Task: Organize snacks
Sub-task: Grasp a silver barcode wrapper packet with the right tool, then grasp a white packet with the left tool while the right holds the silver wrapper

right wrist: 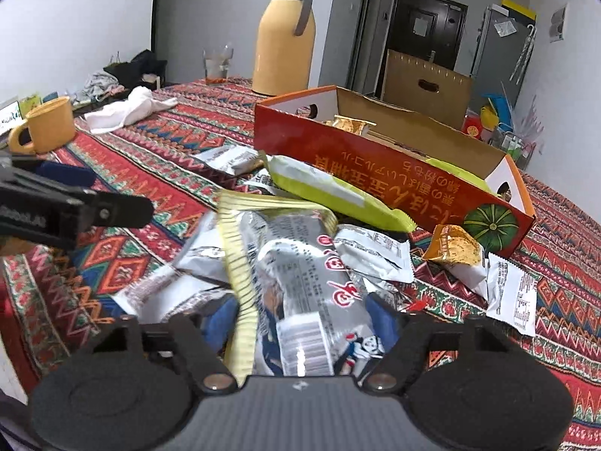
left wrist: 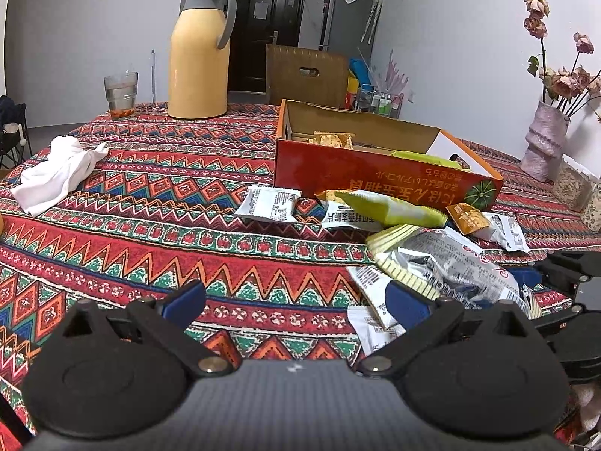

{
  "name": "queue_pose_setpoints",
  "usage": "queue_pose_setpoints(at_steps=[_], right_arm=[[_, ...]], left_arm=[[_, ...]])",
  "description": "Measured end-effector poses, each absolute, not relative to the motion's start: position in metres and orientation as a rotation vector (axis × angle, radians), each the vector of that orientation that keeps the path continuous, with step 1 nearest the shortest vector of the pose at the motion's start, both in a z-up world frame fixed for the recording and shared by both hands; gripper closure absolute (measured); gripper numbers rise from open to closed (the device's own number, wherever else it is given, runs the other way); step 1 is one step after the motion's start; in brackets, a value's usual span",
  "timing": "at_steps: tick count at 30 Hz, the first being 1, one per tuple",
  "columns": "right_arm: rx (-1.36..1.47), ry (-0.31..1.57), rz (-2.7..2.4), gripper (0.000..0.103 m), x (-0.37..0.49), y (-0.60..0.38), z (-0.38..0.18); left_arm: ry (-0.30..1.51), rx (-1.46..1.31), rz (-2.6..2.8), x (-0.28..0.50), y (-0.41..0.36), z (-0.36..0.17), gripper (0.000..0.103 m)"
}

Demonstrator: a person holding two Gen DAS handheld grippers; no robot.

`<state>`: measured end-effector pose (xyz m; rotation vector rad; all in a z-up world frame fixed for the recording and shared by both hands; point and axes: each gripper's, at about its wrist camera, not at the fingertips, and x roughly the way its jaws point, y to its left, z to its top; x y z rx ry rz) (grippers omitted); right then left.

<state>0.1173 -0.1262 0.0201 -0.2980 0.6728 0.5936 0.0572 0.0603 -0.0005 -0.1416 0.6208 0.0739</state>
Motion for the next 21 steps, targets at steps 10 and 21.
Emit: queue_pose_setpoints(at_steps=[10,21], right_arm=[[-0.142,0.588,0.540,0.074,0.100,-0.158,0.039],[0.043,0.514,0.361,0.074,0.100,-0.216,0.042]], left_arm=[[0.614,-0.135,0.073,0.055,0.059,0.003,0.000],[0.644,-0.034,-0.005,0.082,0.030,0.004,0.000]])
